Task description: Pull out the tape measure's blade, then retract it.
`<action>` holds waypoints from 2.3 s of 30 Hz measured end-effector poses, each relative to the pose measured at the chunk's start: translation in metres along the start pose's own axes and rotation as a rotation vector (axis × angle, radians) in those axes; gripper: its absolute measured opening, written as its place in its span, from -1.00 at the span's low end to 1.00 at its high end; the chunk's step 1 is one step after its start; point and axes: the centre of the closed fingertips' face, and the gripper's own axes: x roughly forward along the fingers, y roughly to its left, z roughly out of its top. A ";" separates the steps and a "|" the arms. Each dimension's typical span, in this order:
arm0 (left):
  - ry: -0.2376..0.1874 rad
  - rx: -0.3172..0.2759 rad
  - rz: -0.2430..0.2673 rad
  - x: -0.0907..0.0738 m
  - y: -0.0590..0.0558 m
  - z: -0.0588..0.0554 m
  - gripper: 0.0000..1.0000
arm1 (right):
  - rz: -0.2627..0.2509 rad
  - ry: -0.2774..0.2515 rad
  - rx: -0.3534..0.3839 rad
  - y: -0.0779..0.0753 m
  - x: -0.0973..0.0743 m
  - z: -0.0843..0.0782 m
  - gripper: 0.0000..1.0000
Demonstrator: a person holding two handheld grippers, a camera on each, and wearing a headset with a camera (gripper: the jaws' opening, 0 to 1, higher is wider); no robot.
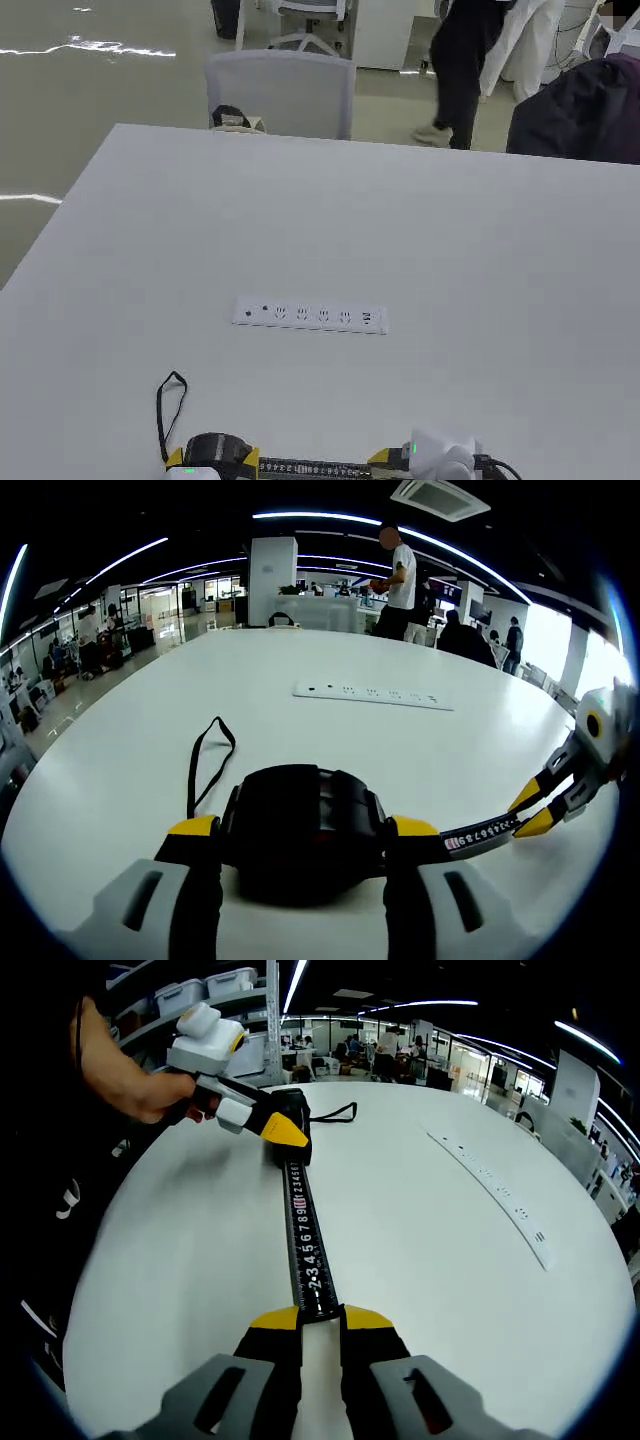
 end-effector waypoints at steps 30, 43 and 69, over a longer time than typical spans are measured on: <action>0.018 -0.040 -0.056 0.008 0.004 -0.008 0.21 | 0.030 -0.055 -0.016 0.006 0.051 0.047 -0.75; 0.015 -0.055 -0.064 0.008 0.006 -0.006 0.21 | 0.051 -0.073 -0.014 0.013 0.061 0.062 -0.76; 0.028 -0.039 -0.126 0.004 0.004 -0.005 0.21 | 0.071 -0.093 -0.038 0.025 0.089 0.090 -0.75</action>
